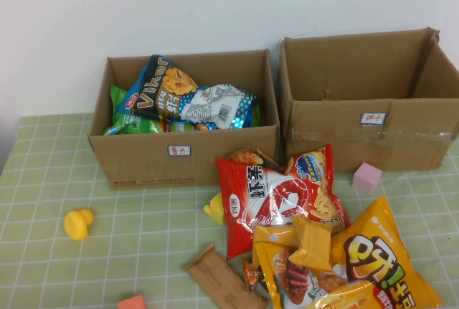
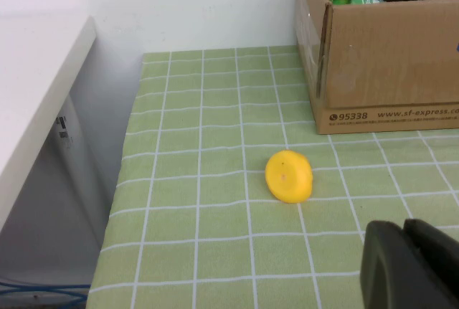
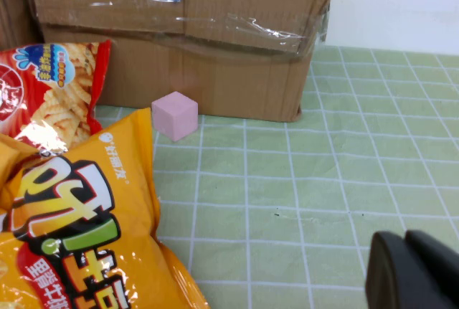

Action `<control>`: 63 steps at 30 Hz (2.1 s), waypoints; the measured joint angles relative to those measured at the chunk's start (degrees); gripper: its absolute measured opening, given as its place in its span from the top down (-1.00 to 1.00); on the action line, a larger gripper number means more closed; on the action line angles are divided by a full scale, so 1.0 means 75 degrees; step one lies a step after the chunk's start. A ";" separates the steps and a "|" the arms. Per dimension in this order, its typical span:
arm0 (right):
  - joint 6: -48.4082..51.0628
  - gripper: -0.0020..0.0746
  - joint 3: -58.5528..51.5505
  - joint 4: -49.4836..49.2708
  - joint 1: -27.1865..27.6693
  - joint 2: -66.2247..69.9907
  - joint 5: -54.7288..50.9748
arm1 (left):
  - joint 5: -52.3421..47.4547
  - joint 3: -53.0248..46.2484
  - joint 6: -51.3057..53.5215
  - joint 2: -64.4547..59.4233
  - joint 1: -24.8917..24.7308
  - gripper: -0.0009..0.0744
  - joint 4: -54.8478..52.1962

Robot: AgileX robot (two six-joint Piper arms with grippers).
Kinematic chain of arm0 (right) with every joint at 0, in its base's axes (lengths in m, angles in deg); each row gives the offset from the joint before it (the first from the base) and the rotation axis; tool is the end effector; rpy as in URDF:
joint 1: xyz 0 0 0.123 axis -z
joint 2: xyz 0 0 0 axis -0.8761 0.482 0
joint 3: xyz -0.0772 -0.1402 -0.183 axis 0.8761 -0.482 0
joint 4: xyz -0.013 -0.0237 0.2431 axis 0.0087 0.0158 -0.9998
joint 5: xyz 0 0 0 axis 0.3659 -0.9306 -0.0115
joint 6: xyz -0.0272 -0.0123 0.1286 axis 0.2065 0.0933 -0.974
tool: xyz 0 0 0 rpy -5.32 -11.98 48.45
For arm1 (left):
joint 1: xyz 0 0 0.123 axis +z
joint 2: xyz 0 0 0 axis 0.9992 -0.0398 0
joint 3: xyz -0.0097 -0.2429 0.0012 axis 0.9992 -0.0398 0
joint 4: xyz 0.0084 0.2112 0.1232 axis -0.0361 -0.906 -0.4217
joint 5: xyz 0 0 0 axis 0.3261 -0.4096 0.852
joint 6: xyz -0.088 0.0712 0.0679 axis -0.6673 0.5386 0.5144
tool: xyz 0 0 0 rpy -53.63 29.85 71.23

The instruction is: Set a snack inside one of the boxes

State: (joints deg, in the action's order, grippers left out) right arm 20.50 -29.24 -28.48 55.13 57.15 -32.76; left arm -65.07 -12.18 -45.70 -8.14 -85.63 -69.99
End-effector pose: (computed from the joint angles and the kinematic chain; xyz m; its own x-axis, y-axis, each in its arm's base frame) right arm 0.1275 0.0045 0.1653 -0.2614 -0.1072 -0.9593 -0.0607 0.9937 -0.0945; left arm 0.1288 0.0047 0.1701 -0.2280 -0.0725 -0.9710 -0.0512 0.9967 -0.0624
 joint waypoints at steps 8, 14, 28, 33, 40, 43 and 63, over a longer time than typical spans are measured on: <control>0.0000 0.95 0.0000 0.0000 0.0000 0.0000 0.0000 | 0.0000 0.0000 0.0000 0.0000 0.0000 0.98 0.0000; 0.0000 0.95 0.0000 0.0000 0.0000 0.0000 0.0000 | 0.0000 0.0000 0.0000 0.0000 0.0000 0.98 0.0000; 0.0000 0.95 0.0000 0.0013 0.0000 0.0000 0.0000 | 0.0000 0.0000 0.0000 0.0000 0.0000 0.98 0.0000; 0.0000 0.95 0.0000 0.0013 0.0000 0.0000 0.0000 | 0.0000 0.0000 0.0000 0.0000 0.0000 0.98 0.0000; 0.0000 0.95 0.0000 -0.0037 0.0000 0.0000 0.0000 | 0.0000 0.0000 0.0000 0.0000 0.0000 0.98 0.0000; -0.0017 0.95 0.0000 -0.0594 0.0000 0.0000 0.0000 | 0.0000 0.0000 0.0000 0.0000 0.0000 0.98 0.0000; -0.0554 0.95 -0.0054 -0.7307 0.0000 0.0000 0.1330 | -0.0004 0.0000 0.0000 0.0000 0.0000 0.98 0.0000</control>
State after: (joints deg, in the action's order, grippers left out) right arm 16.34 -29.64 -83.29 55.13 57.15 -22.78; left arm -65.10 -12.18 -45.70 -8.14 -85.63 -69.99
